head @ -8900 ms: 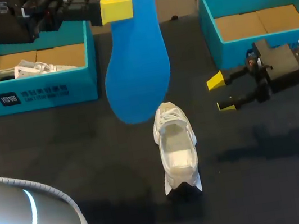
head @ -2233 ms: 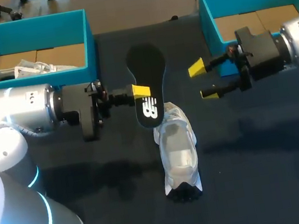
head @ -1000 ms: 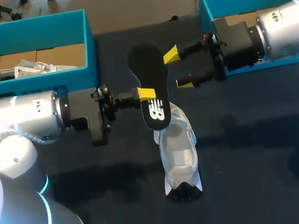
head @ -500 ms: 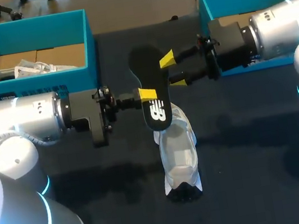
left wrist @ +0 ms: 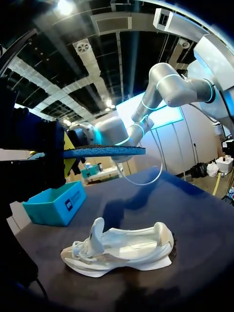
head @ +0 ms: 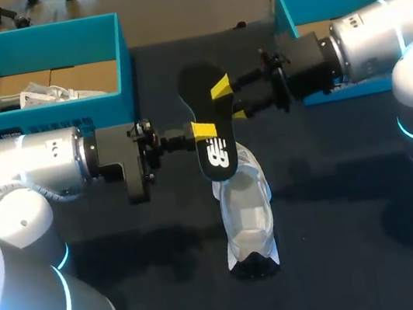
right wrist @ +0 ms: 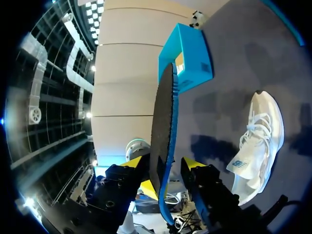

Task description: Take the shoe out of the shoebox, open the shoe tongue, remove and reinsert the insole, then place the shoe into the shoebox

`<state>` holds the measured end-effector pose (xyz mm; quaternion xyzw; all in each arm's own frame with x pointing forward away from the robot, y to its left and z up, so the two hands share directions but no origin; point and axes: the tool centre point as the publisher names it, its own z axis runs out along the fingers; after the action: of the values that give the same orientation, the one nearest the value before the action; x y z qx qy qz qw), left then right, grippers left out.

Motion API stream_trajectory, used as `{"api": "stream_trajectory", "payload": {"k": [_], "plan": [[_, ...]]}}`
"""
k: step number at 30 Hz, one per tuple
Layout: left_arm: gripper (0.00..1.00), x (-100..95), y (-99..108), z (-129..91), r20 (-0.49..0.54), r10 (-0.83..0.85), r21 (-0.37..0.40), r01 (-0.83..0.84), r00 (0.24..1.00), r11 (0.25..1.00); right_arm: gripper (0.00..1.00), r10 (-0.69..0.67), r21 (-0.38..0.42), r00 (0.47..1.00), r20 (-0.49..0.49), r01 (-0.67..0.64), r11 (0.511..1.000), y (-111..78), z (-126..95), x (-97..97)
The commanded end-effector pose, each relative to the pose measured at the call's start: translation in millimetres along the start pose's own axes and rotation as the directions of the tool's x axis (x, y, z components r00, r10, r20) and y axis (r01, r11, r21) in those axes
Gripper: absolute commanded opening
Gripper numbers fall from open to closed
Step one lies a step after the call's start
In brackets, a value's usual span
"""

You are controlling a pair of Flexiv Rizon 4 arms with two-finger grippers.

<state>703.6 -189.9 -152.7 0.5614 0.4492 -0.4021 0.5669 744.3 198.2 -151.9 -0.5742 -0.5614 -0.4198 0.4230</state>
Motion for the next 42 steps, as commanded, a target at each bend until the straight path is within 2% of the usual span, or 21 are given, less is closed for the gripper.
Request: {"api": "stream_trajectory", "payload": {"k": [1,21,30,34,38,42], "plan": [[0.0,-0.1,-1.5,0.1,0.0,0.002,-0.004,-0.002,1.0,1.0,0.46,0.003,-0.006,1.0,0.008,-0.002,1.0,0.3,4.9,1.0],[0.0,-0.1,-1.5,0.1,0.0,0.002,-0.004,-0.002,1.0,1.0,0.35,0.026,-0.023,1.0,-0.007,-0.026,0.999,-0.5,-1.6,-5.1],[0.0,-0.1,-1.5,0.1,0.0,0.002,-0.004,-0.002,1.0,1.0,0.18,0.02,-0.019,1.0,-0.008,-0.02,1.0,-0.3,-1.4,-4.6],[0.0,-0.1,-1.5,0.1,0.0,0.002,-0.004,-0.002,1.0,1.0,0.07,0.015,-0.01,1.0,-0.014,-0.015,1.0,-0.9,0.0,-3.7],[0.0,-0.1,-1.5,0.1,0.0,0.002,-0.004,-0.002,1.0,1.0,0.21,0.008,-0.005,1.0,-0.017,-0.008,1.0,-1.8,2.4,-1.3],[0.0,-0.1,-1.5,0.1,0.0,0.002,-0.004,-0.002,1.0,1.0,0.22,0.003,0.0,1.0,-0.017,-0.003,1.0,-2.9,3.8,0.7]]}}
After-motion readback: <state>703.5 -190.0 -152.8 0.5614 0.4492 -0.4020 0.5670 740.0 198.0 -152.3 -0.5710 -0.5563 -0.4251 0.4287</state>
